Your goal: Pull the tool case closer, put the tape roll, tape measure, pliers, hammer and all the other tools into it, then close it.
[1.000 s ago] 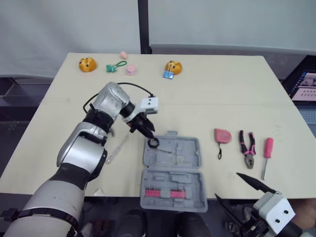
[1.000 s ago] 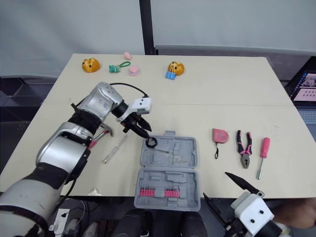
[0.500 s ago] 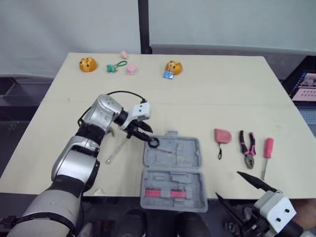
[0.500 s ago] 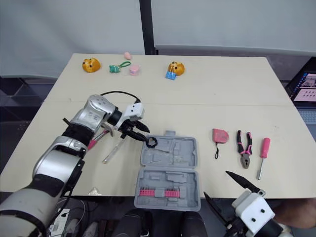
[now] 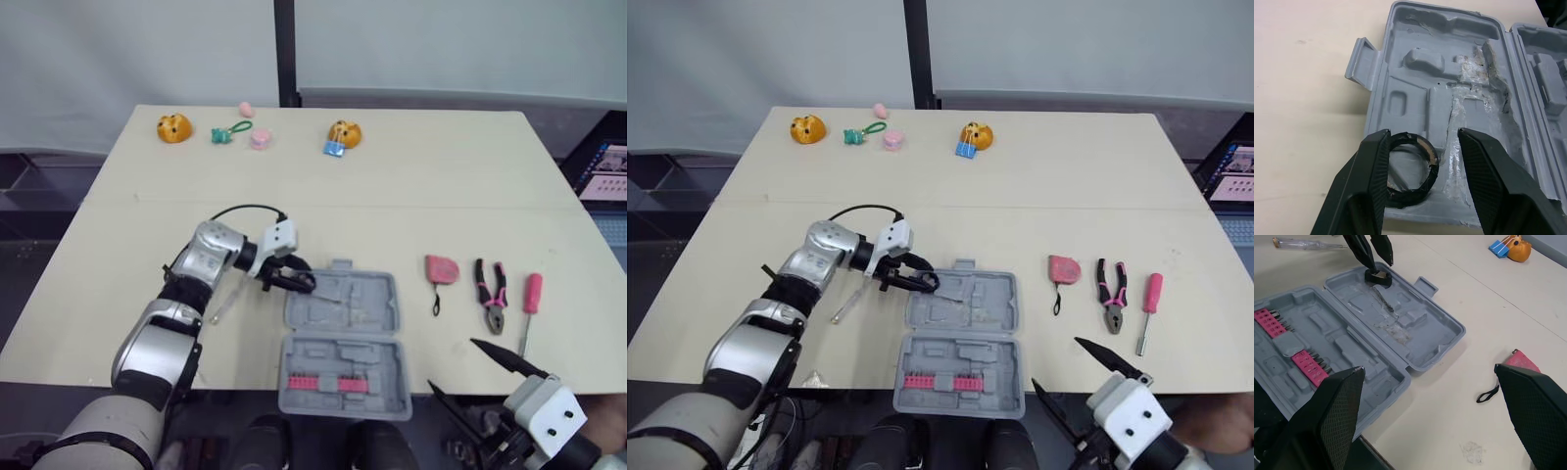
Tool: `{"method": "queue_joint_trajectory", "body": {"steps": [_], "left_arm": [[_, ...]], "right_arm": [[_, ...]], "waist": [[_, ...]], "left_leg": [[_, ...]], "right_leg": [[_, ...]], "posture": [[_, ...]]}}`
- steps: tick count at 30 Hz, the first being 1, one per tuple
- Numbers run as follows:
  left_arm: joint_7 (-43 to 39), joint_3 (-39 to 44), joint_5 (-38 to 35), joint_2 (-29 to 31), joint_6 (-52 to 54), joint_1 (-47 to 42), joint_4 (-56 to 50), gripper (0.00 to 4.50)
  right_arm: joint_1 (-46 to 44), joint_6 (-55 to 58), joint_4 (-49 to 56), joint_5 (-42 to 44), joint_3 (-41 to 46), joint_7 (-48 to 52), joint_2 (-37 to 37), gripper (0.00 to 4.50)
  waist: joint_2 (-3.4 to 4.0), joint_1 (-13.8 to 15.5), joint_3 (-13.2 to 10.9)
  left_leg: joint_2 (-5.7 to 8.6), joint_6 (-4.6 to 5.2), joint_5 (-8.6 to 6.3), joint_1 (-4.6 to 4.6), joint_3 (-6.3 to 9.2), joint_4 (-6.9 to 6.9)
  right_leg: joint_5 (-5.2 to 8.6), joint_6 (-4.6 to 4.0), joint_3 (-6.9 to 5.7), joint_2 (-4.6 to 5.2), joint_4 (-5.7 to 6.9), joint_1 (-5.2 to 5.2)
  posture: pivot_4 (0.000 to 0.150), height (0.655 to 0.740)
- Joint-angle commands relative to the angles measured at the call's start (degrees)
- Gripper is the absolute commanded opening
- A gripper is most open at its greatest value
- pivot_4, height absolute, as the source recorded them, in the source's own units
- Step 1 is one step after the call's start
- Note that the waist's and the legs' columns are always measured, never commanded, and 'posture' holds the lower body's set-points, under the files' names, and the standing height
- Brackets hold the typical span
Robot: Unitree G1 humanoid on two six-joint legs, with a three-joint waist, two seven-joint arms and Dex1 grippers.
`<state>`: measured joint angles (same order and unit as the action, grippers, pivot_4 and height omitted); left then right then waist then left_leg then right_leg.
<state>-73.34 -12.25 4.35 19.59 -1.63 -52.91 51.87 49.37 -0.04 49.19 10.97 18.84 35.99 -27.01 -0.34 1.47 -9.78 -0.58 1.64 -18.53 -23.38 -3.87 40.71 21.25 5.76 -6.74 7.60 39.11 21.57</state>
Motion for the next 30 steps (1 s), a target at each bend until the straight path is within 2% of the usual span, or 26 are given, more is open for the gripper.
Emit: {"method": "queue_joint_trajectory", "body": {"steps": [1,30], "left_arm": [[2.2,1.1,-1.4,-0.9,-1.3,0.3,-1.6,2.35],[5.7,1.2,-1.5,-1.8,-0.1,0.7,-1.7,2.35]], "right_arm": [[0.0,-0.1,1.3,1.3,1.5,0.4,-0.1,4.50],[0.9,-0.1,1.2,2.2,3.1,1.3,-0.1,4.50]], "waist": [[0.00,0.1,0.0],[0.00,0.0,0.0]], "left_leg": [[0.01,0.00,0.00,0.00,0.01,0.00],[0.01,0.00,-0.01,0.00,0.00,0.00]], "right_leg": [[0.00,0.00,0.00,0.00,0.01,0.00],[0.00,0.00,0.00,0.00,0.01,0.00]], "posture": [[0.150,0.6677],[0.150,0.6677]]}}
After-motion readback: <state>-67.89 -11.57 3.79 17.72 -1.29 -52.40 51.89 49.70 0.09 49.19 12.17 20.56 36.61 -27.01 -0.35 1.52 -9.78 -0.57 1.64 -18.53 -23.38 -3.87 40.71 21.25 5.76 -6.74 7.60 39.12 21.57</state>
